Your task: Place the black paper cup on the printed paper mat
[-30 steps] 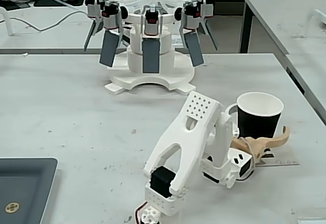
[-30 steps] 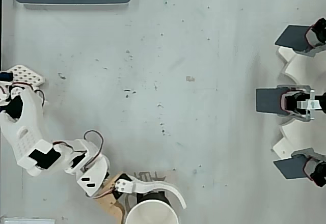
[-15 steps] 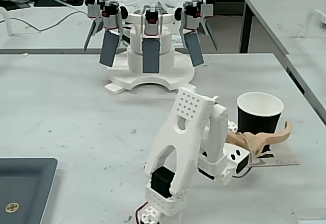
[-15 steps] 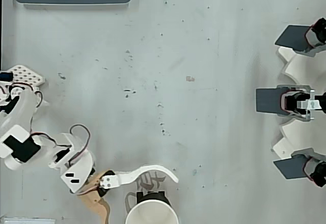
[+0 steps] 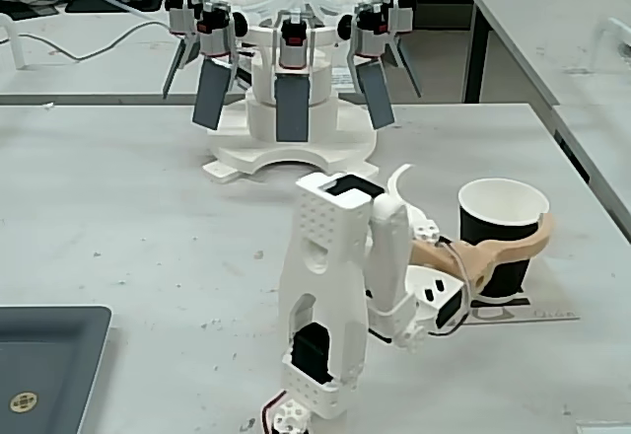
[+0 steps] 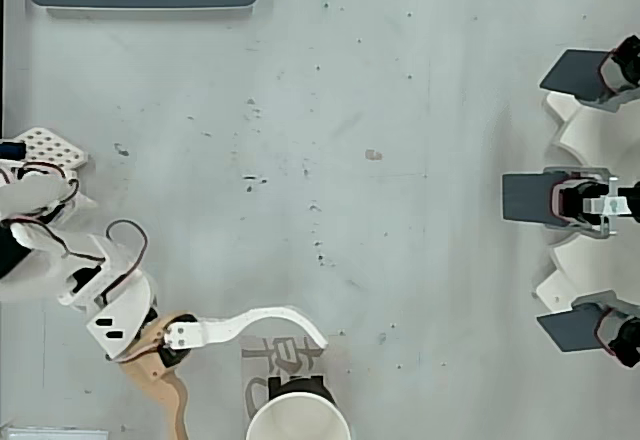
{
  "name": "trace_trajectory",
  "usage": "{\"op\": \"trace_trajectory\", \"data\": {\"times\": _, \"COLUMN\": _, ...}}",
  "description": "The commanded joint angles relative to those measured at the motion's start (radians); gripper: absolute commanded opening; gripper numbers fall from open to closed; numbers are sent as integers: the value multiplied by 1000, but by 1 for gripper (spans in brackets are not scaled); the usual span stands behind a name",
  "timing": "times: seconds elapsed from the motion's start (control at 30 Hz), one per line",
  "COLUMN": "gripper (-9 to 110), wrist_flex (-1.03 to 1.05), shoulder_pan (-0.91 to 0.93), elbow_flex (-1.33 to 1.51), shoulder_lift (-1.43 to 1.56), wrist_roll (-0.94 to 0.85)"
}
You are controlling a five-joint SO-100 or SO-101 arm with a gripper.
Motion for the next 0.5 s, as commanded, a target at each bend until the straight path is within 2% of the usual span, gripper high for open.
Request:
{"op": "trace_trajectory", "data": {"times": 0.0, "gripper": 48, "wrist_flex": -28, "shoulder_pan": -31, "elbow_flex": 40, "shoulder_lift": 126, "wrist_roll": 11}}
{"op": "trace_trajectory", "data": {"times": 0.47, "gripper": 37, "wrist_flex": -29, "shoulder_pan": -230, "elbow_flex": 192, "shoulder_lift": 402, "wrist_roll": 0}}
